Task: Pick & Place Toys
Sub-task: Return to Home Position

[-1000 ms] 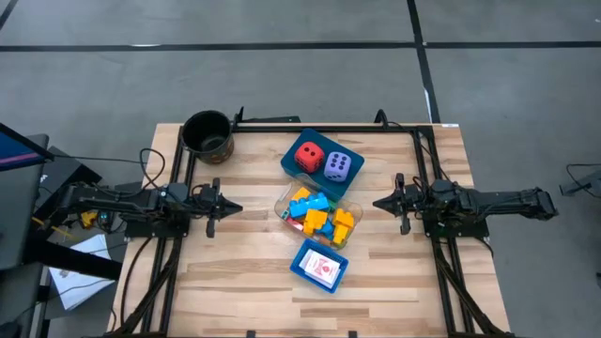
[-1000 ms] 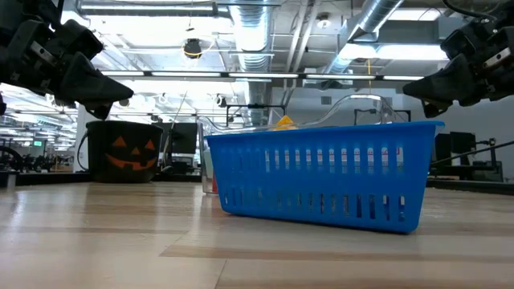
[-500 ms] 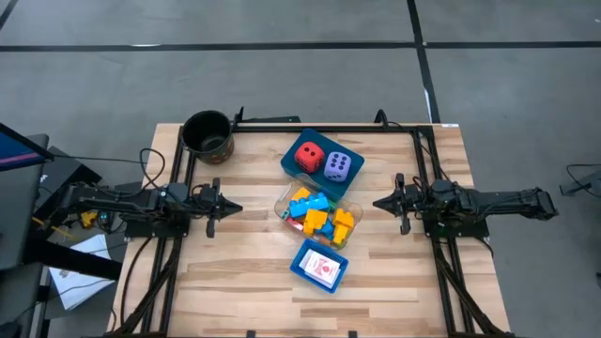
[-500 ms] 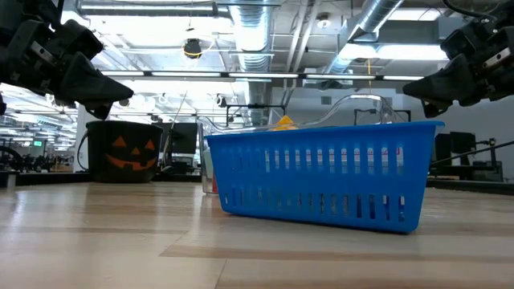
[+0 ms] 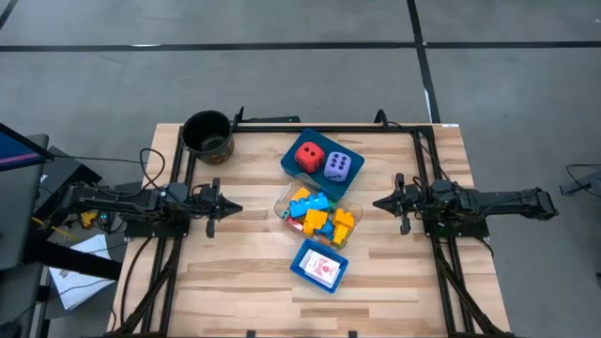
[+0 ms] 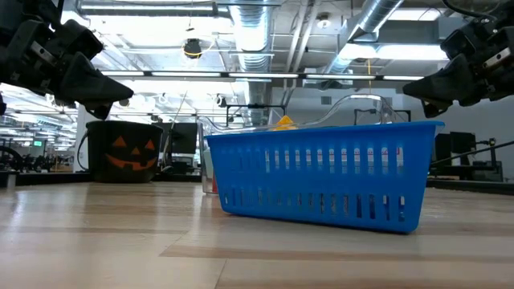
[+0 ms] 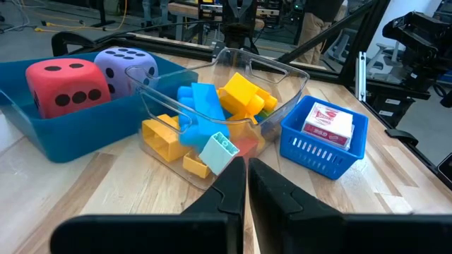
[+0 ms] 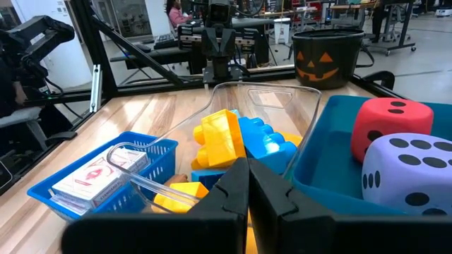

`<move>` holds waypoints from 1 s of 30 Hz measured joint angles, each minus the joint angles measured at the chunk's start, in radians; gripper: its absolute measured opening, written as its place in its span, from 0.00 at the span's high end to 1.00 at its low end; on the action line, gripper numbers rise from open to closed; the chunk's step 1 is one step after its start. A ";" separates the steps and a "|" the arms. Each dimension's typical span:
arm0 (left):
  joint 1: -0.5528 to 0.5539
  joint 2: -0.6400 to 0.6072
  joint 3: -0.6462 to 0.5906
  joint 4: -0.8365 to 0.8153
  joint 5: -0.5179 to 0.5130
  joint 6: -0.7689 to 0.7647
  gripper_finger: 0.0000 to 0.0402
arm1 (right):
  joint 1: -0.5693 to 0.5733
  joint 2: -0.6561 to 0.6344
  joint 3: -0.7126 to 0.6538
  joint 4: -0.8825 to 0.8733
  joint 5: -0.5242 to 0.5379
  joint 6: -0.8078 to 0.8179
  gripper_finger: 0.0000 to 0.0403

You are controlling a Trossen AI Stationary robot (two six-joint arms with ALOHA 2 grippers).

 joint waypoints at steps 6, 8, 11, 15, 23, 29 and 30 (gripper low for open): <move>-0.001 0.000 0.000 0.000 0.000 0.000 0.97 | 0.000 0.000 0.000 0.000 0.000 0.000 1.00; -0.002 -0.006 0.000 0.000 0.000 0.000 0.97 | 0.000 0.000 0.000 0.000 0.000 0.000 1.00; -0.002 -0.033 0.000 -0.001 0.000 0.000 0.97 | 0.000 0.000 0.000 0.000 0.000 0.000 1.00; -0.002 -0.083 0.000 0.000 0.000 0.000 0.97 | 0.000 0.000 0.000 0.000 0.000 0.000 1.00; -0.002 -0.169 0.000 0.000 0.000 0.000 0.97 | 0.000 0.000 0.000 0.000 0.000 0.000 1.00; -0.002 -0.197 0.000 -0.002 0.000 0.000 0.97 | 0.000 0.000 0.000 0.000 0.000 0.000 1.00; -0.002 -0.203 0.000 -0.001 0.000 0.000 0.97 | 0.000 0.000 0.000 0.000 0.000 0.000 1.00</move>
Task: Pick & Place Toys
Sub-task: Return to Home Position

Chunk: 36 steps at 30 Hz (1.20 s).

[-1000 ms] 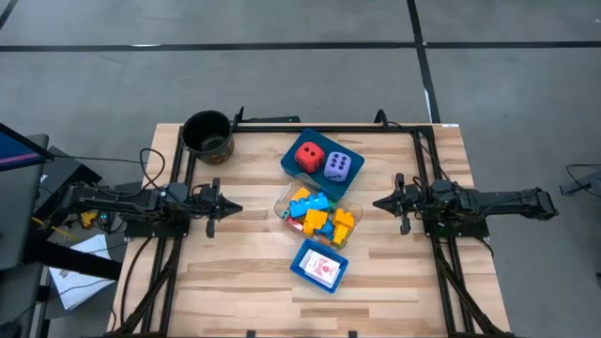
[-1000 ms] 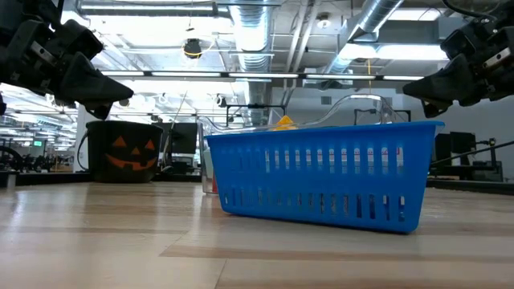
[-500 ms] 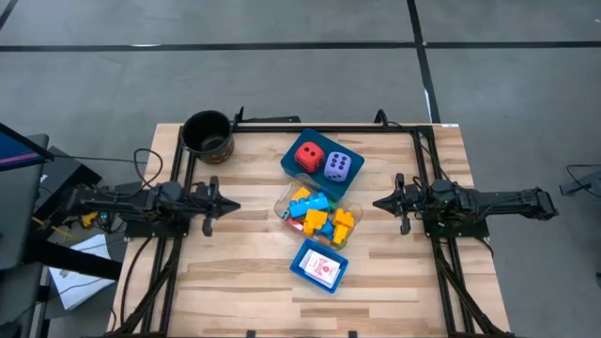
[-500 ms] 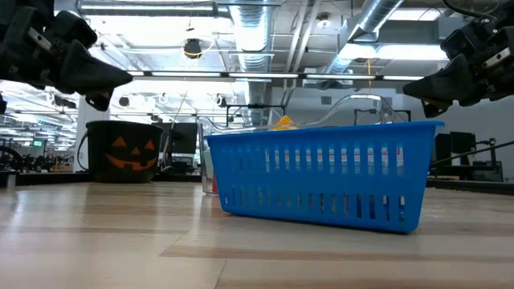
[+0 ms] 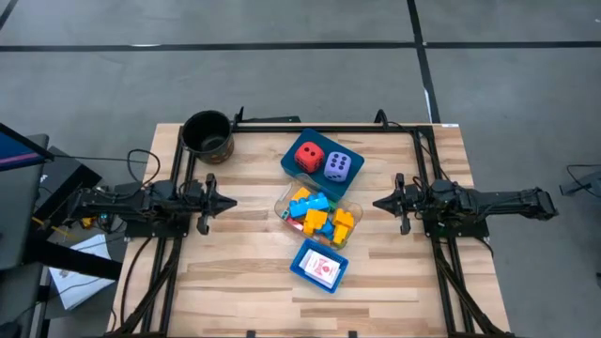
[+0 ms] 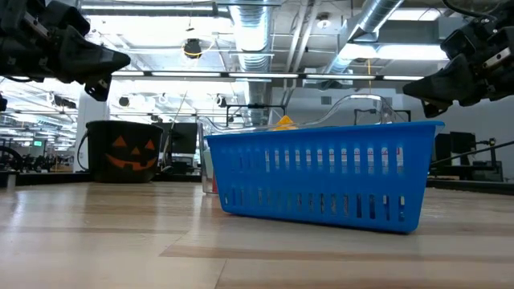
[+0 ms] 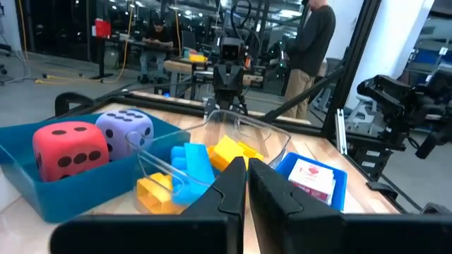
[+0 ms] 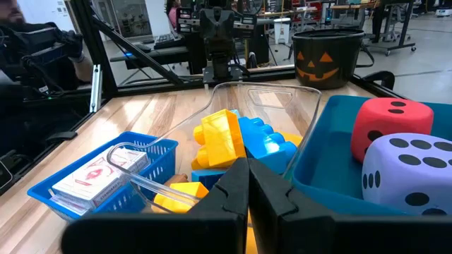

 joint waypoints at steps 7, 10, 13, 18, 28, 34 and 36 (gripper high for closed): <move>0.000 -0.021 0.000 0.000 0.000 0.000 0.97 | 0.000 0.000 0.000 0.000 0.000 0.000 1.00; 0.000 -0.024 0.000 0.001 0.000 0.000 0.97 | 0.000 0.000 0.000 0.000 0.000 0.000 1.00; 0.000 -0.024 0.000 0.001 0.000 0.000 0.97 | 0.000 0.000 0.000 0.000 0.000 0.000 1.00; 0.000 -0.024 0.000 0.001 0.000 0.000 0.97 | 0.000 0.000 0.000 0.000 0.000 0.000 1.00; 0.000 -0.024 0.000 0.001 0.000 0.000 0.97 | 0.000 0.000 0.000 0.000 0.000 0.000 1.00; 0.000 -0.024 0.000 0.001 0.000 0.000 0.97 | 0.000 0.000 0.000 0.000 0.000 0.000 1.00; 0.000 -0.024 0.000 0.001 0.000 0.000 0.97 | 0.000 0.000 0.000 0.000 0.000 0.000 1.00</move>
